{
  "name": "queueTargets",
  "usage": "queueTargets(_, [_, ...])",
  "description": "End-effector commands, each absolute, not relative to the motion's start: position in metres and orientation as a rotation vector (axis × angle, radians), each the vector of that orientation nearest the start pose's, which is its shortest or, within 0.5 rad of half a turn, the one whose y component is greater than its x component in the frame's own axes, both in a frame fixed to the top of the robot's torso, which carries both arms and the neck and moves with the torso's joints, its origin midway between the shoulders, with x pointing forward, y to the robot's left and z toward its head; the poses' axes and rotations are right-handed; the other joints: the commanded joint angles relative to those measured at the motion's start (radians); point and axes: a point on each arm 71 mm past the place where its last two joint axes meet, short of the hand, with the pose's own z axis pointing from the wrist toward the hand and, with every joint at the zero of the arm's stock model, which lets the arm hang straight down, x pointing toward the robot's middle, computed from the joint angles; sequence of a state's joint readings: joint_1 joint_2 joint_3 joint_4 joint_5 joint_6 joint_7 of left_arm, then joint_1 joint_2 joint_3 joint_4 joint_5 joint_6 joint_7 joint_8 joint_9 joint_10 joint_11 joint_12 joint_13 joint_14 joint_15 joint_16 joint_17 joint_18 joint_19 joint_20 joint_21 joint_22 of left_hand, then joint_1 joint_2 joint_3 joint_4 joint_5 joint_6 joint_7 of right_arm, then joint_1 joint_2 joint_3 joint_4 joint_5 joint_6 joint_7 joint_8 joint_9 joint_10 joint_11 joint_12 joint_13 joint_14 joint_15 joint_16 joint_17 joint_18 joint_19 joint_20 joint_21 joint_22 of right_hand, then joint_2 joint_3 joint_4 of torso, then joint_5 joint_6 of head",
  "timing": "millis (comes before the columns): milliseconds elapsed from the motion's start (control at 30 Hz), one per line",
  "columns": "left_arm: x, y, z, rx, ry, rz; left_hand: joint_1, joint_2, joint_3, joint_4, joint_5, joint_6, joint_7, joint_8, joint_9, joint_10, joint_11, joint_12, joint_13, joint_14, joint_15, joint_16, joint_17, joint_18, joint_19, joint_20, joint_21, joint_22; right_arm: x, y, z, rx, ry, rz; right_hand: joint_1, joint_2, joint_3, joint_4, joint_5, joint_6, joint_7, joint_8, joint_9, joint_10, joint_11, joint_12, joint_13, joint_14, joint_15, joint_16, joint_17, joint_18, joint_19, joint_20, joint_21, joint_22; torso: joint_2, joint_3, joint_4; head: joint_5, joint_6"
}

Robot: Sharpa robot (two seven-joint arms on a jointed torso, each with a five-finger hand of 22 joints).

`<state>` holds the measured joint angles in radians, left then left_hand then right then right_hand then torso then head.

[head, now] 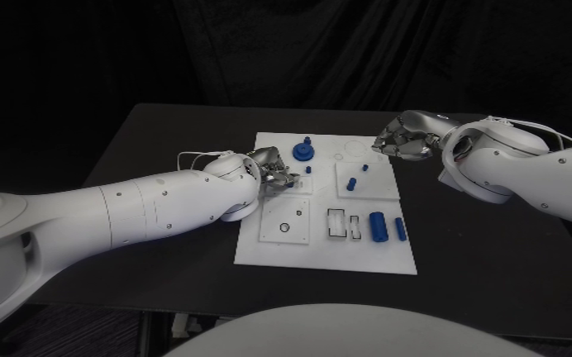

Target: Assemble the parts on the task board

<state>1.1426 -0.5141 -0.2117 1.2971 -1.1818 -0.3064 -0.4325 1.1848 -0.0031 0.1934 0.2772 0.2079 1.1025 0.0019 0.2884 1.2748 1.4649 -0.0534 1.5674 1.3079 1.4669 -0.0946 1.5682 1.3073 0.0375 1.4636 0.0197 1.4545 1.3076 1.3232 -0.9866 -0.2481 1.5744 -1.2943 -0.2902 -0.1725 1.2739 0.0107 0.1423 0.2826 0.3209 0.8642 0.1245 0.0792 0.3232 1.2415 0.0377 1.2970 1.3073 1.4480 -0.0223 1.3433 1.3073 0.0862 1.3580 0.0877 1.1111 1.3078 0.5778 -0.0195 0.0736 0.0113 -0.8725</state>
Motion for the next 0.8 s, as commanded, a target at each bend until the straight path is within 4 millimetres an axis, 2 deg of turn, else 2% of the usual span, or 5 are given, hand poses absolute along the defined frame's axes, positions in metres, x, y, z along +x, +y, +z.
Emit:
queueTargets(33, [0.4786, 0.1178, -0.2965, -0.166, 2.063, -0.477, -0.003, 0.003, -0.003, 0.0, 0.001, -0.002, -0.001, 0.007, 0.003, 0.106, -0.007, 0.003, 0.263, 0.104, -0.008, 0.003, 0.263, 0.001, 0.016, -0.007, -0.001, 0.175, 0.4674, -0.2678, -0.2036, 0.006, 1.838, 0.49, 0.005, -0.002, 0.006, -0.001, 0.005, 0.008, -0.001, -0.002, -0.001, -0.004, -0.002, -0.005, 0.025, -0.005, -0.001, -0.004, 0.037, 0.009, -0.009, 0.0, -0.005, 0.137, 0.0, -0.0004, -0.0006, 0.001, 0.0])
queueTargets(433, [0.4789, 0.117, -0.2964, -0.166, 2.056, -0.484, -0.062, 0.009, -0.054, 0.013, -0.033, -0.002, -0.002, 0.037, 0.055, 0.106, -0.008, 0.003, 0.263, 0.104, -0.009, 0.003, 0.263, 0.001, 0.017, -0.008, -0.004, 0.176, 0.4675, -0.2676, -0.2037, 0.006, 1.838, 0.49, 0.005, -0.002, 0.006, -0.001, 0.005, 0.008, -0.001, -0.002, -0.001, -0.004, -0.002, -0.005, 0.025, -0.005, -0.001, -0.004, 0.037, 0.009, -0.009, 0.0, -0.005, 0.137, 0.0, 0.0003, -0.0009, 0.001, 0.0])
queueTargets(667, [0.4789, 0.1162, -0.2966, -0.163, 2.058, -0.485, -0.084, 0.013, -0.073, 0.013, -0.044, -0.005, -0.001, 0.04, 0.058, 0.106, -0.007, 0.003, 0.263, 0.104, -0.008, 0.003, 0.263, 0.001, 0.016, -0.008, -0.006, 0.176, 0.4674, -0.2677, -0.2038, 0.006, 1.84, 0.489, 0.007, -0.003, 0.007, -0.001, 0.005, 0.008, -0.001, -0.002, -0.001, -0.005, -0.002, -0.005, 0.024, -0.006, -0.001, -0.005, 0.035, 0.009, -0.01, 0.0, -0.007, 0.136, 0.0, 0.0005, -0.0007, 0.002, 0.0])
queueTargets(800, [0.4793, 0.116, -0.2971, -0.162, 2.059, -0.484, -0.12, 0.022, -0.105, 0.014, -0.07, -0.011, 0.001, 0.037, 0.056, 0.106, -0.006, 0.003, 0.263, 0.104, -0.007, 0.003, 0.263, 0.002, 0.014, -0.007, -0.01, 0.176, 0.4674, -0.2678, -0.2038, 0.006, 1.84, 0.489, 0.007, -0.003, 0.007, -0.001, 0.005, 0.008, -0.001, -0.002, -0.001, -0.005, -0.002, -0.005, 0.024, -0.006, -0.001, -0.005, 0.035, 0.009, -0.01, 0.0, -0.007, 0.136, 0.0, 0.0001, -0.0013, 0.003, 0.0])
